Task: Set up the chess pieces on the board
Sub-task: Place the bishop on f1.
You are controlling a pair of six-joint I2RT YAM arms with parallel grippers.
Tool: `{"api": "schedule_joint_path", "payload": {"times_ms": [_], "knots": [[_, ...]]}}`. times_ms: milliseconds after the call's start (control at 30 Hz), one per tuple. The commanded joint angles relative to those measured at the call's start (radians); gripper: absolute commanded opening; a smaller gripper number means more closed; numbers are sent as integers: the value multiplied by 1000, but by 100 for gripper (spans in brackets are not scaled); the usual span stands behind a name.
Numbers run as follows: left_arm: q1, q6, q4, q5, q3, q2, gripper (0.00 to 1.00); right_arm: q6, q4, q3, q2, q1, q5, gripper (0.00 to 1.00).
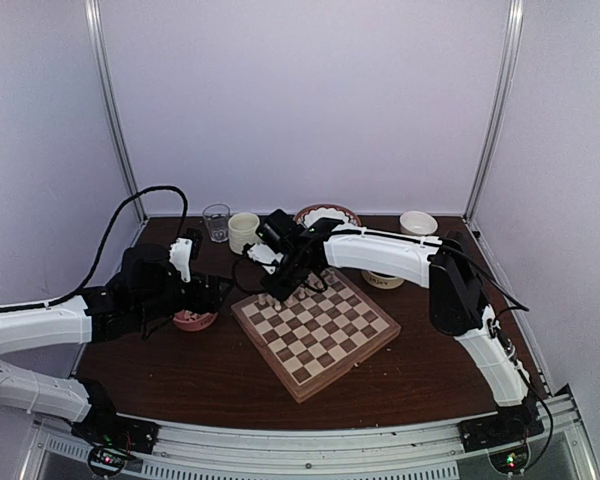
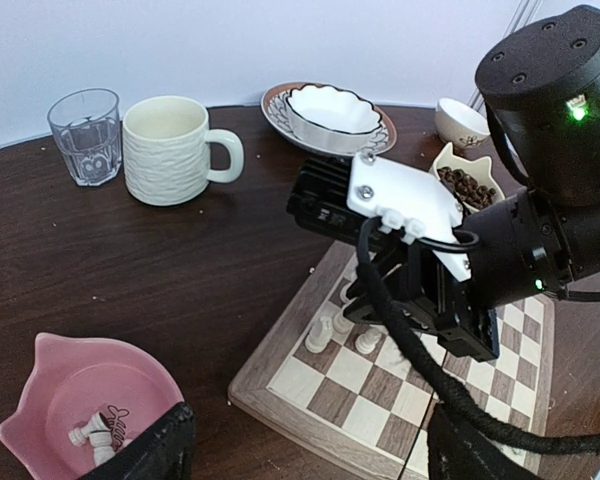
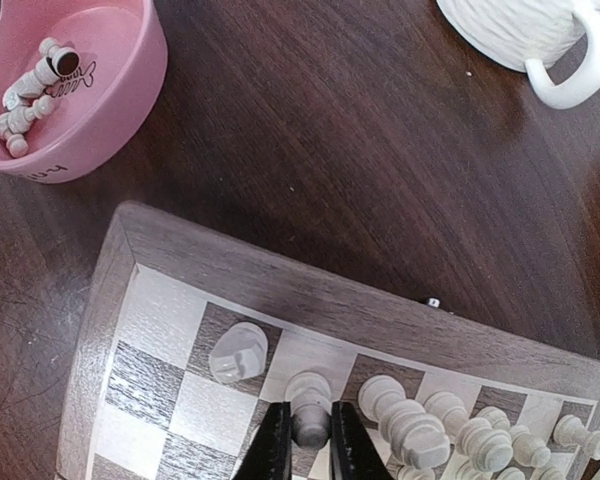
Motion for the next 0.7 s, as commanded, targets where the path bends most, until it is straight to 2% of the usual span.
{"api": "schedule_joint_path", "payload": {"times_ms": [0, 667], "knots": [[3, 1, 30, -6, 26, -13, 80, 4, -1, 35, 15, -7, -3, 11], [2, 1, 29, -7, 25, -16, 80, 7, 22, 42, 27, -7, 1, 11]]}}
